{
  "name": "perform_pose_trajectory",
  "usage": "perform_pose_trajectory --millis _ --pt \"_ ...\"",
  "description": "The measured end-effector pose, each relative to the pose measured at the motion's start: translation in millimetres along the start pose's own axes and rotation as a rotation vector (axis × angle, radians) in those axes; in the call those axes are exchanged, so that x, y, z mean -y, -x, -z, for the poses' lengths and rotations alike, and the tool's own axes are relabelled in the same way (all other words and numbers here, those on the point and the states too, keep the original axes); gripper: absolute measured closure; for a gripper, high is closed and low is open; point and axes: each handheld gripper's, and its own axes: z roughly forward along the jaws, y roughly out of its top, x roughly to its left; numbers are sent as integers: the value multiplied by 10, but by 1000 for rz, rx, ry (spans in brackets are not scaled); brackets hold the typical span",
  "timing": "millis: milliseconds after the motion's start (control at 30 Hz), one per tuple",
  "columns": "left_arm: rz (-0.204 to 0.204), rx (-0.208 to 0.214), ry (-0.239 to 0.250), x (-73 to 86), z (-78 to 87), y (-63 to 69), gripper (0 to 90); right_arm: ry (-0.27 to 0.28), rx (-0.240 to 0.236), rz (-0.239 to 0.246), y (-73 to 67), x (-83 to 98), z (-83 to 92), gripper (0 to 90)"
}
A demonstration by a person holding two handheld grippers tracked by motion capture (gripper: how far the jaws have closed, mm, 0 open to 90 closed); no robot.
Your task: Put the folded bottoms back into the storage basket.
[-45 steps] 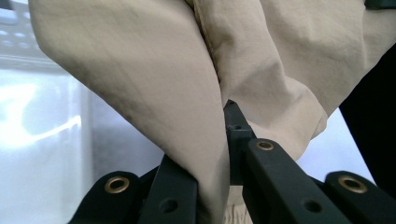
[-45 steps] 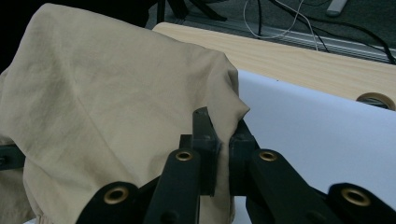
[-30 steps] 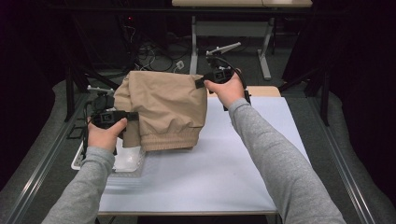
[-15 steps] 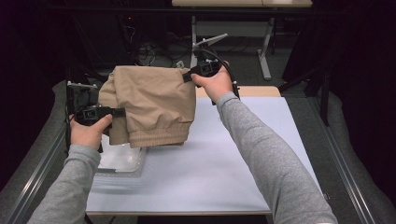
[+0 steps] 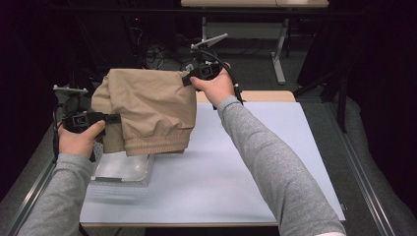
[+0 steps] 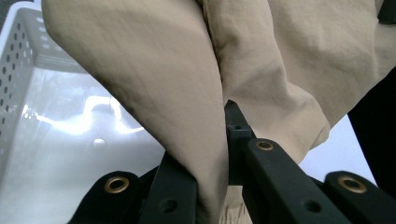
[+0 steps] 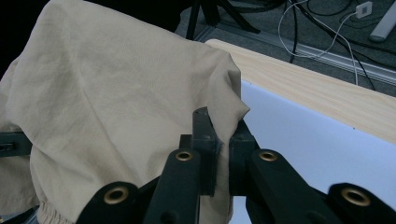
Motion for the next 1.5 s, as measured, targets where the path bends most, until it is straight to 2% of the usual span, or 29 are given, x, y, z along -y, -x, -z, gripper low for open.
perform_pose_trajectory --millis 567,1033,1333,1500 --pt "19 -34 21 4 329 -213 867 -2 -40 42 -326 -50 -107 854" --pt "43 -65 20 80 557 -476 867 -23 -80 68 -587 -29 -281 854" --pt "68 -90 3 110 643 -653 867 -46 -99 79 -726 4 -453 855" --pt "75 -119 -15 129 611 -748 867 -51 -110 75 -760 47 -572 855"
